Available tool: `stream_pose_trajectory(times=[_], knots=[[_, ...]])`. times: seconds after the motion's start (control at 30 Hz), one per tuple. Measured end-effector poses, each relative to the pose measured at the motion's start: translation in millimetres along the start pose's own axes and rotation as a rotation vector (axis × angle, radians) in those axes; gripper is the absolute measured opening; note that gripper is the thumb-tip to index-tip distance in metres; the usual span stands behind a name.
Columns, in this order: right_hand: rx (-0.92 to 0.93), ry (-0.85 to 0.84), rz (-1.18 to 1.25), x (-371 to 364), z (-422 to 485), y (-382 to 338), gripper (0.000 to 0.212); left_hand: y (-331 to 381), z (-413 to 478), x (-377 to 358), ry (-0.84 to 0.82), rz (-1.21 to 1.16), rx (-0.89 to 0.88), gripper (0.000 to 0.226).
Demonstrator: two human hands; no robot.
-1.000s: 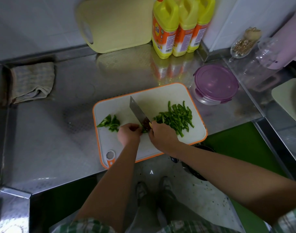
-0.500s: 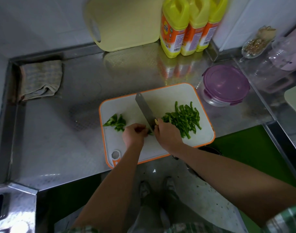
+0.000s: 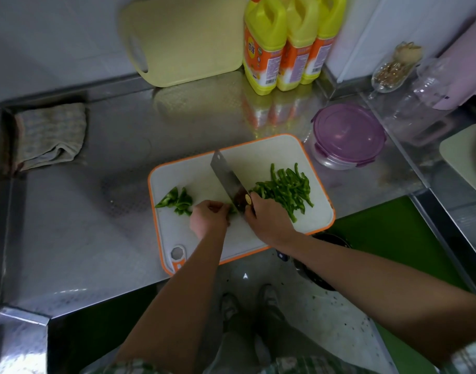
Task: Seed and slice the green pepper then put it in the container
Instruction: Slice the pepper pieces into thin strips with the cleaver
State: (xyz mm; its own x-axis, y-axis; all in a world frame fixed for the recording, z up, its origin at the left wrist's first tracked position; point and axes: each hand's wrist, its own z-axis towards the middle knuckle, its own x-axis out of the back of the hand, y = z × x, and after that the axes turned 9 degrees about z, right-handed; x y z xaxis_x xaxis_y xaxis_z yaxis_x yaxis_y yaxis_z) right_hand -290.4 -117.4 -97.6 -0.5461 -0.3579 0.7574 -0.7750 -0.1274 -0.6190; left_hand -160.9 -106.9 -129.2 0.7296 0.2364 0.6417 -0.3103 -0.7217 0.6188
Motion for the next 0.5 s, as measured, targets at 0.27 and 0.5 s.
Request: stream_pose_trajectory(times=[0.27, 0.5], knots=[[-0.010, -0.017, -0.005, -2, -4, -7, 0.015, -1, -1, -1, 0.004, -0.010, 0.004, 0.008], [-0.046, -0.027, -0.035, -9, -3, -16, 0.015, -2, 0, -4, 0.002, -0.019, -0.003, 0.008]])
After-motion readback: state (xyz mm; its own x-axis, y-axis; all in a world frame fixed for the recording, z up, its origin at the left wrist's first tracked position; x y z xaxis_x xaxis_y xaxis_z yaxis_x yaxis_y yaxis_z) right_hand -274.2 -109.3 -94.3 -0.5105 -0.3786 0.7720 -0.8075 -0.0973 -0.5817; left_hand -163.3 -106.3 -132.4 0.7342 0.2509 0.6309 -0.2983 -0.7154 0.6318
